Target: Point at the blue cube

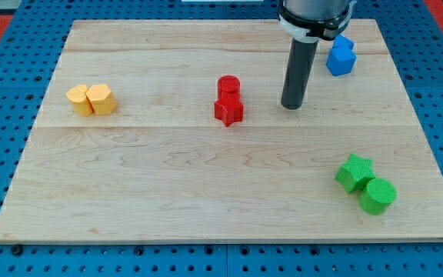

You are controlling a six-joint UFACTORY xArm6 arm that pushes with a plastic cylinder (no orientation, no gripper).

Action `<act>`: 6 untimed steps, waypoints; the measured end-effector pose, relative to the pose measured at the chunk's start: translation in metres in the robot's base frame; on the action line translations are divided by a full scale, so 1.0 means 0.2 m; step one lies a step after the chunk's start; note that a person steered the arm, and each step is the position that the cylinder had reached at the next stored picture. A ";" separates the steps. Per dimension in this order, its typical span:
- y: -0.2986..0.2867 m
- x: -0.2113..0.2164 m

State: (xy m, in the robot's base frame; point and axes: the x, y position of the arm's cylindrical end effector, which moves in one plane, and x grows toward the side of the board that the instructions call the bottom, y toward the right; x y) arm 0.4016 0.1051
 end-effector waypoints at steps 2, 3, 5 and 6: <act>0.35 0.13; 0.66 -0.01; 0.87 -0.48; 0.87 -0.50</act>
